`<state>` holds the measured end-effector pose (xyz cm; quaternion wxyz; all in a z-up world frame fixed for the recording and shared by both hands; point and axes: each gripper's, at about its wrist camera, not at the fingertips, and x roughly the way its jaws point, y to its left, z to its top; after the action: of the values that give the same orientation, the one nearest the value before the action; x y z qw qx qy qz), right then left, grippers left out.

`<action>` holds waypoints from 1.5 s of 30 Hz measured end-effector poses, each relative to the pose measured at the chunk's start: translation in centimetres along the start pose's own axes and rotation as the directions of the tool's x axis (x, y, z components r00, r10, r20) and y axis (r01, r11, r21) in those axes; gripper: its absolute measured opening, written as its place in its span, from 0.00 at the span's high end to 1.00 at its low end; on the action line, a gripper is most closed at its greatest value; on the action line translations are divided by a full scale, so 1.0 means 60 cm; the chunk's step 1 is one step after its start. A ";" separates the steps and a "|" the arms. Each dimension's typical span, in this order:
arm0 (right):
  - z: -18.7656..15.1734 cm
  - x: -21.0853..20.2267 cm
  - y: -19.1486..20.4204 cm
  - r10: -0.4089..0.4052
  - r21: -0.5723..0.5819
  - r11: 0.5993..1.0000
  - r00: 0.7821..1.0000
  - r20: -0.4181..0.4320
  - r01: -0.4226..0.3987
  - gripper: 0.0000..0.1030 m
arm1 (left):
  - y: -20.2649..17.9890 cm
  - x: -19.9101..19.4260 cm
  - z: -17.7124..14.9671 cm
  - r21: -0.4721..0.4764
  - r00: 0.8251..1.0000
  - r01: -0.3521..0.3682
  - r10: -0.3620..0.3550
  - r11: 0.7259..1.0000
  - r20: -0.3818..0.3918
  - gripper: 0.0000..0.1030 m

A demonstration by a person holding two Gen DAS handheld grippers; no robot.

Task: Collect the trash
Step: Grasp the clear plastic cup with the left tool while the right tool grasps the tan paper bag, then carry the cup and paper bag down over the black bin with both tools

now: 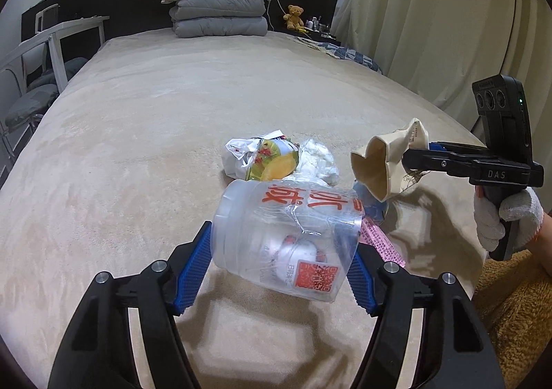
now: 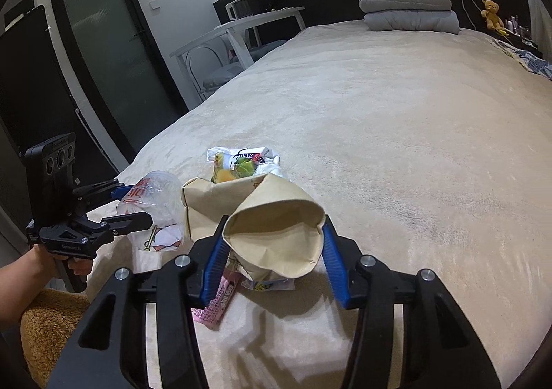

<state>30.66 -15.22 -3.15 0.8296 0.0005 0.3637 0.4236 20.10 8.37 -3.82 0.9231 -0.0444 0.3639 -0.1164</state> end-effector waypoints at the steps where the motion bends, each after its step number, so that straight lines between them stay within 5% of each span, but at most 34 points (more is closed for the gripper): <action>1: -0.001 -0.006 0.001 -0.013 0.008 1.000 1.000 0.006 0.013 0.50 | -0.002 -0.004 -0.001 -0.005 1.000 -0.005 0.005 1.000 0.004 0.34; 11: -0.012 -0.068 0.002 -0.110 0.142 0.985 0.991 0.079 0.098 0.50 | -0.038 -0.070 0.006 -0.066 0.994 -0.055 0.061 0.996 0.092 0.34; 33: -0.140 -0.199 0.050 -0.091 0.213 0.976 0.981 0.172 0.053 0.50 | -0.131 -0.188 -0.064 -0.077 0.972 -0.016 0.033 0.997 0.233 0.34; 45: -0.209 -0.240 0.092 -0.085 0.205 0.978 0.979 0.184 0.046 0.50 | -0.172 -0.214 -0.129 -0.108 0.969 0.027 0.001 0.994 0.247 0.34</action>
<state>13.78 -25.69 -1.99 0.8701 0.1123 0.3227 0.3552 3.84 1.54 0.72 0.9564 -0.1120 0.2520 -0.0957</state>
